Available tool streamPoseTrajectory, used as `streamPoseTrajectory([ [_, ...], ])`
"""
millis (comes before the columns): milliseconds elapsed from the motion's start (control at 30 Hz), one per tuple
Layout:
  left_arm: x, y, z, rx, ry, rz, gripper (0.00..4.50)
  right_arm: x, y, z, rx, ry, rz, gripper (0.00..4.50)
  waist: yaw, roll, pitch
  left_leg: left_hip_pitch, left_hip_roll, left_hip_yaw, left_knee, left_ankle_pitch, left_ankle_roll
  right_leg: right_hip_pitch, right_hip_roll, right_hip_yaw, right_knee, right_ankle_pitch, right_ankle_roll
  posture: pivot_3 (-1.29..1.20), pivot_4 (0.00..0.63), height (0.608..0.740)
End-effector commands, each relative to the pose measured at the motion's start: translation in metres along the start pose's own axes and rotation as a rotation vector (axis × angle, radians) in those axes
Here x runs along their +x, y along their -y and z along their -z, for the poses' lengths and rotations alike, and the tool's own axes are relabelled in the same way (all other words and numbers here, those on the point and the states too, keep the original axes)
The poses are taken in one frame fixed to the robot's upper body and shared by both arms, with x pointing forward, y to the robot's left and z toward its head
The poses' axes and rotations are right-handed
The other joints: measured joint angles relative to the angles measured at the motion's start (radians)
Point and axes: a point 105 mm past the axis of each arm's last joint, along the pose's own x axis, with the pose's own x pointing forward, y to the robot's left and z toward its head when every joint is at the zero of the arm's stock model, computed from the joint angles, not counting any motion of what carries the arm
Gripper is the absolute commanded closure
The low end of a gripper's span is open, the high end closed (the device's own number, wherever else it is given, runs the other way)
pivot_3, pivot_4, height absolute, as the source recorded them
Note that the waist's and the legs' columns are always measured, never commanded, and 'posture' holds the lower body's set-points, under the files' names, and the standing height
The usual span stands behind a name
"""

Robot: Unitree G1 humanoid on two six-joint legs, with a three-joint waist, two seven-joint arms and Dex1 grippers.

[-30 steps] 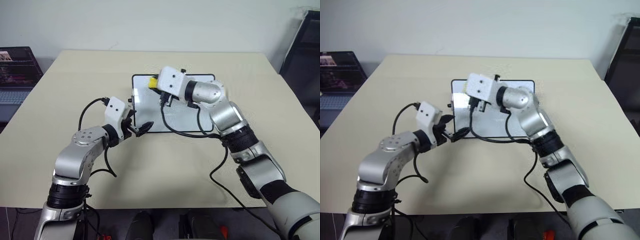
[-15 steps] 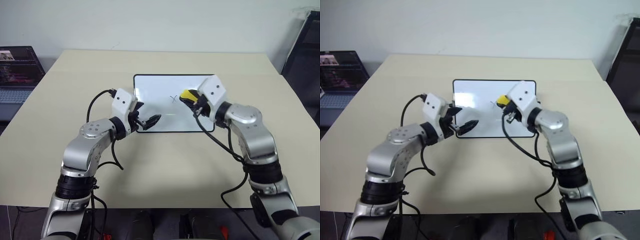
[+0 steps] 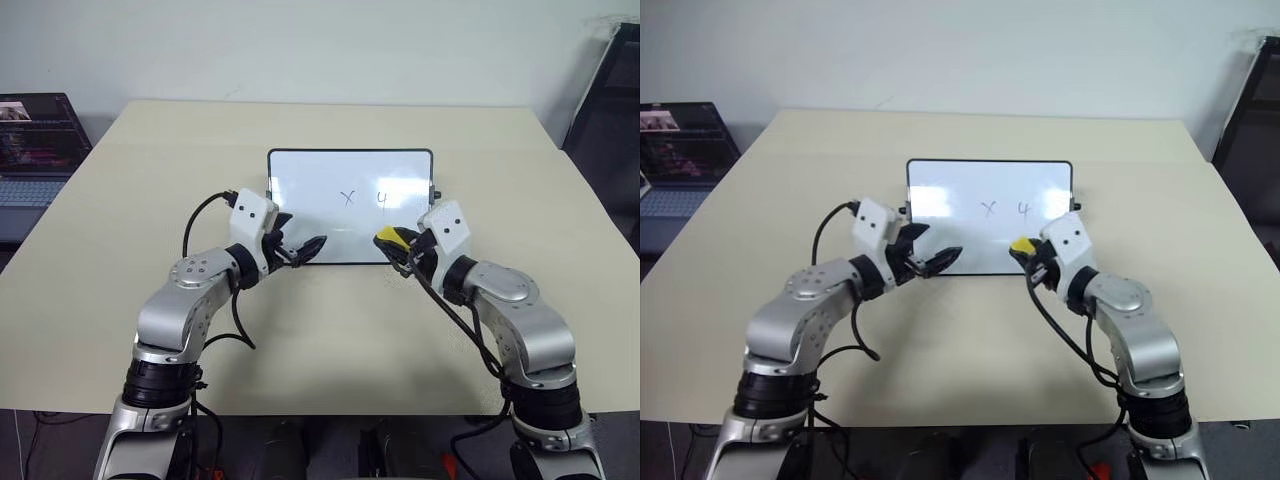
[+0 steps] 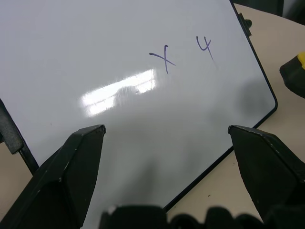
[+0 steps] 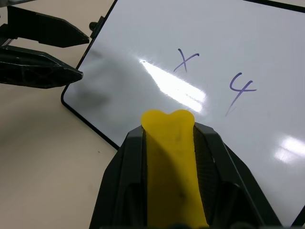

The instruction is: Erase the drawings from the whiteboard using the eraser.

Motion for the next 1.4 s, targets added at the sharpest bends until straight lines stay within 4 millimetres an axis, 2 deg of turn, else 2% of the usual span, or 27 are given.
streamPoseTrajectory([
  [33,-0.001,-0.002,-0.013,0.027,0.045,-0.022,0.0,0.005,0.001,-0.021,-0.054,0.101,0.017,3.51,0.0,0.0,0.0,0.0,0.0,0.0,0.0,0.0,0.0,0.0,0.0,0.0,0.0,0.0,0.0,0.0,0.15,0.74],
  [167,0.004,-0.006,-0.014,0.023,0.033,-0.038,0.0,0.022,0.007,-0.038,-0.245,0.147,0.035,3.51,0.0,0.0,0.0,0.0,0.0,0.001,0.001,0.0,0.0,0.0,0.0,0.001,0.0,0.0,0.0,0.0,0.15,0.74],
  [300,0.009,-0.005,-0.013,0.033,0.02,-0.027,0.0,0.042,0.009,-0.052,-0.342,0.18,0.027,3.51,-0.001,0.0,0.0,0.0,0.0,0.0,0.0,0.0,0.0,0.0,0.0,0.0,0.0,0.0,0.0,0.0,0.15,0.74],
  [433,0.012,-0.001,-0.012,0.047,0.011,0.0,0.0,0.062,0.011,-0.064,-0.382,0.196,0.022,3.51,0.0,0.0,0.0,0.0,0.0,0.001,0.0,0.0,0.0,0.0,0.0,0.0,-0.001,0.0,0.0,0.0,0.15,0.74],
  [600,0.01,0.002,-0.003,0.076,-0.026,0.033,0.0,0.091,0.017,-0.063,-0.411,0.162,0.039,3.51,-0.002,0.0,0.0,0.0,0.0,0.001,0.0,0.0,0.0,0.0,0.0,0.0,0.0,0.0,0.0,0.0,0.15,0.74],
  [767,0.007,0.004,0.002,0.096,-0.045,0.061,0.0,0.104,0.024,-0.055,-0.441,0.124,0.053,3.51,-0.003,0.0,0.0,0.0,0.0,0.001,0.0,0.0,0.0,-0.001,0.0,0.0,-0.001,0.0,0.0,0.0,0.15,0.74],
  [933,0.004,0.008,0.006,0.098,-0.051,0.074,0.0,0.115,0.031,-0.034,-0.458,0.037,0.042,3.51,-0.005,0.0,0.0,0.0,0.0,0.002,0.0,0.0,0.0,-0.001,0.0,0.001,0.0,0.0,0.0,0.0,0.15,0.74],
  [1067,0.002,0.008,0.008,0.099,-0.051,0.075,0.0,0.111,0.014,0.0,-0.53,-0.068,-0.11,3.51,-0.008,0.0,0.0,0.001,0.0,0.001,0.0,0.0,0.0,0.0,0.0,0.001,0.001,0.0,0.0,0.0,0.15,0.74],
  [1233,0.002,0.008,0.007,0.098,-0.051,0.073,0.0,0.102,0.006,0.023,-0.61,-0.146,-0.192,3.51,-0.011,0.0,0.0,0.002,0.0,0.001,0.001,0.0,0.0,0.002,0.0,0.0,0.002,0.0,0.0,0.0,0.15,0.74],
  [1300,0.002,0.01,0.008,0.096,-0.052,0.081,0.0,0.101,0.01,0.023,-0.644,-0.146,-0.169,3.51,-0.011,0.0,0.0,0.003,0.0,0.001,0.001,0.0,0.0,0.002,0.0,0.0,0.002,0.0,0.0,0.0,0.15,0.74],
  [1400,0.002,0.01,0.007,0.097,-0.052,0.083,0.0,0.103,0.028,0.004,-0.668,-0.095,-0.047,3.51,-0.011,0.0,0.0,0.004,0.0,0.0,0.002,0.0,0.0,0.003,0.0,0.0,0.003,0.0,0.0,0.0,0.15,0.74],
])
